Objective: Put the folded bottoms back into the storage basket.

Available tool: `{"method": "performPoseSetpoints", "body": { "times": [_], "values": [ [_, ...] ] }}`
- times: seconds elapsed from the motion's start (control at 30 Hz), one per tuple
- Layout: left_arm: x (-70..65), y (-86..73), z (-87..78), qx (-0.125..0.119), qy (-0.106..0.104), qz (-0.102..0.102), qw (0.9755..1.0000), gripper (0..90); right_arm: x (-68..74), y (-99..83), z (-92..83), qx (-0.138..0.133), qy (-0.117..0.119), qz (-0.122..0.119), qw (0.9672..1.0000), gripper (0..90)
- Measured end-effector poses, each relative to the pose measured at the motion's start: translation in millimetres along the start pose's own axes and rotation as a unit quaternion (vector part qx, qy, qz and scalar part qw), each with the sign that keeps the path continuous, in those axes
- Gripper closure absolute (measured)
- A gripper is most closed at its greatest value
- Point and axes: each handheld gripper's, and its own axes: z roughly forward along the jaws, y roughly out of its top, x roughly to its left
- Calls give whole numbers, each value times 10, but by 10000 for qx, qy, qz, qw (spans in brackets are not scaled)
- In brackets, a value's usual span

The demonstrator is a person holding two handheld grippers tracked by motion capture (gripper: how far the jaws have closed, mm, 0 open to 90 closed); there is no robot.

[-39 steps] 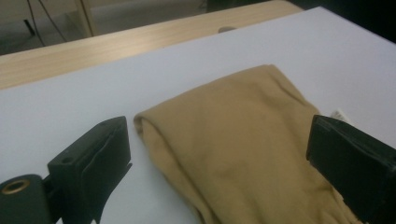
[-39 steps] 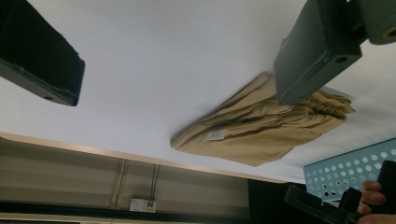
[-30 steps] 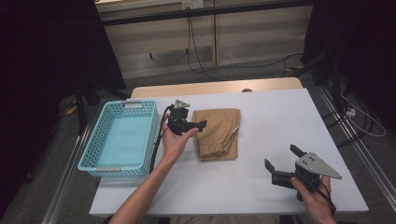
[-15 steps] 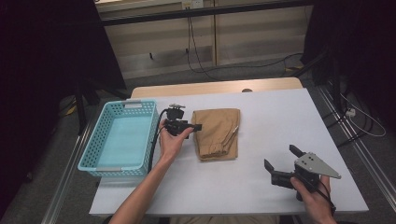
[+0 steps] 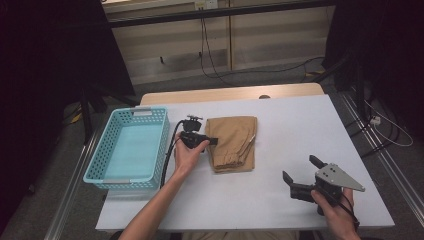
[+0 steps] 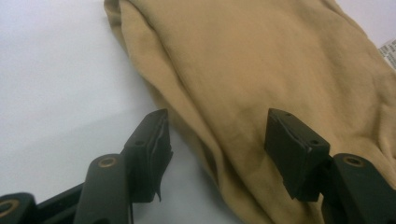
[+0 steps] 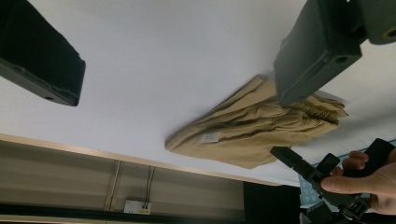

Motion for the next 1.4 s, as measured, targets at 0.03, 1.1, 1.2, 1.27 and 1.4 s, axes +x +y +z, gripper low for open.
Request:
{"method": "performPoseSetpoints", "body": {
  "times": [0.03, 1.1, 1.2, 1.27, 1.4],
  "values": [
    [-20, -2, 6, 12, 50, 60, 10000, 405, 0, 0, 0, -2, 4, -1, 10000, 19],
    [-134, -89, 44, 10, -703, -327, 9970, 721, 17, 3, 8, 17, -2, -65, 10000, 20],
    [-167, -91, 56, 31, -771, -275, 9966, 776, 17, 4, 11, 16, 4, -63, 10000, 20],
    [-187, -94, 60, 24, -770, -240, 9967, 788, 16, 5, 10, 9, 5, -67, 10000, 20],
    [-191, -104, 49, -41, -752, -278, 9968, 827, 17, 5, 6, 11, 10, -73, 10000, 20]
  ]
}}
